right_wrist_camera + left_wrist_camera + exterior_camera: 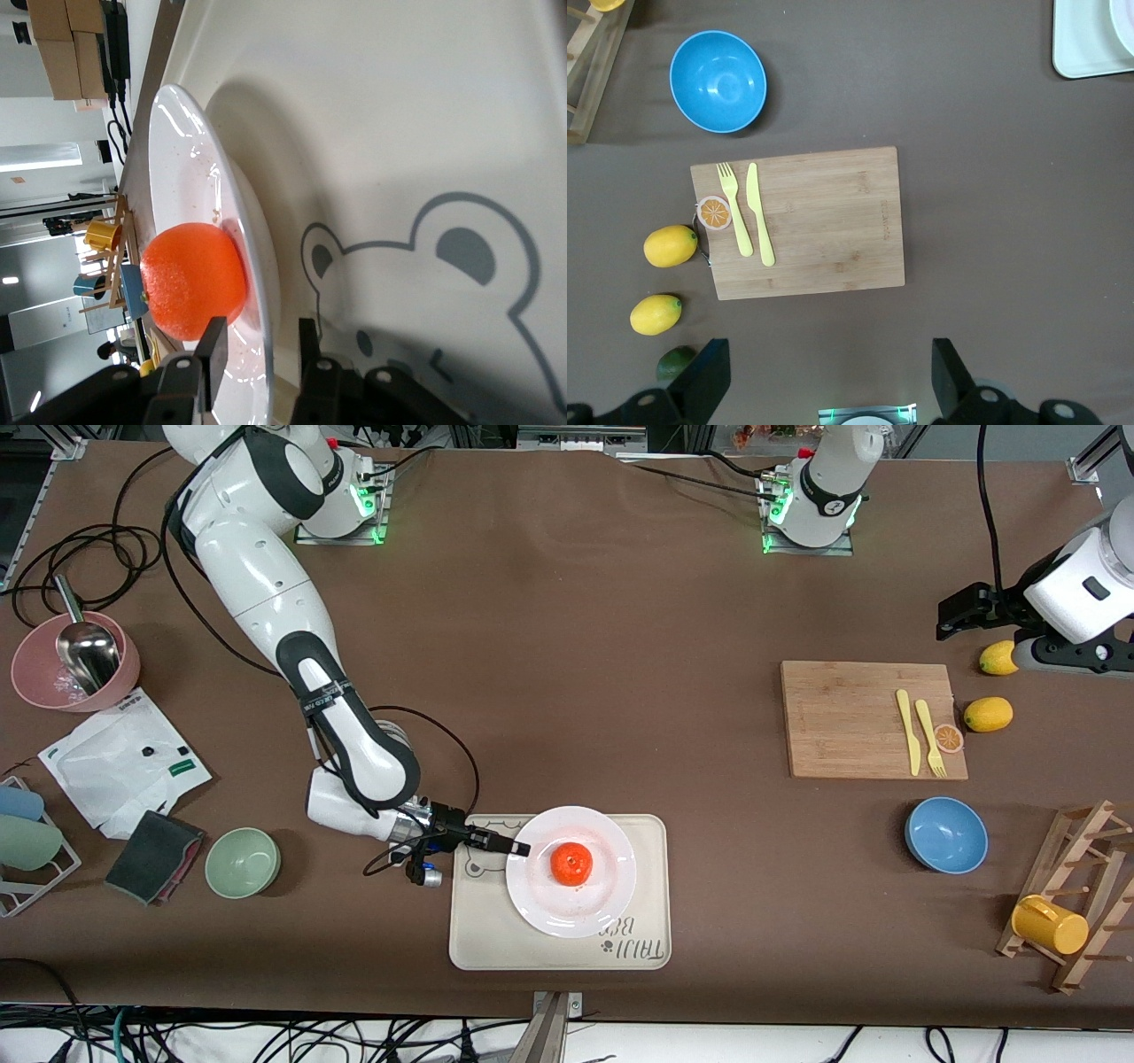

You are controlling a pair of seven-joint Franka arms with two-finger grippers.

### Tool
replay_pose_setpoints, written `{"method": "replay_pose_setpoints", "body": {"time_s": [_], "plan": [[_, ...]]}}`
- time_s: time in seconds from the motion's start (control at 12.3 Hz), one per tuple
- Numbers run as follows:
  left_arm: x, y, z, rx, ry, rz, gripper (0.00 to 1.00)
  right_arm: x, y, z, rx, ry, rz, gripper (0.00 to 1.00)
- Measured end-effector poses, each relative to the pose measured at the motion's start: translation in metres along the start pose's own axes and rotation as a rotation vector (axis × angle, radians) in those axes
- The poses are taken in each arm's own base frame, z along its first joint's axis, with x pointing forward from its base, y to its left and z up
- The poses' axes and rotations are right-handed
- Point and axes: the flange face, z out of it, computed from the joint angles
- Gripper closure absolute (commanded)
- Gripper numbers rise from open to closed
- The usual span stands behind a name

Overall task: Place orange and plate with both arms
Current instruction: 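Open the right gripper and draw it back from the plate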

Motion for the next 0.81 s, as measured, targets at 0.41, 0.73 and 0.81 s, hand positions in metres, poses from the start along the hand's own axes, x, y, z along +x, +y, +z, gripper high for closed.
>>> {"method": "replay_pose_setpoints", "body": {"time_s": [0.41,0.73,0.81], "plan": [[0.000,0.000,0.000,-0.001,-0.001,0.000,0.00,-0.019,-0.054,-0.029,-0.083,-0.032,-0.139,0.47],[0.000,0.001,0.000,-0.001,-0.004,0.001,0.00,-0.018,-0.055,-0.057,-0.158,-0.031,-0.197,0.45],[0.000,0.002,0.001,-0.001,-0.005,0.004,0.00,-0.018,-0.053,-0.058,-0.168,-0.035,-0.203,0.36]]}}
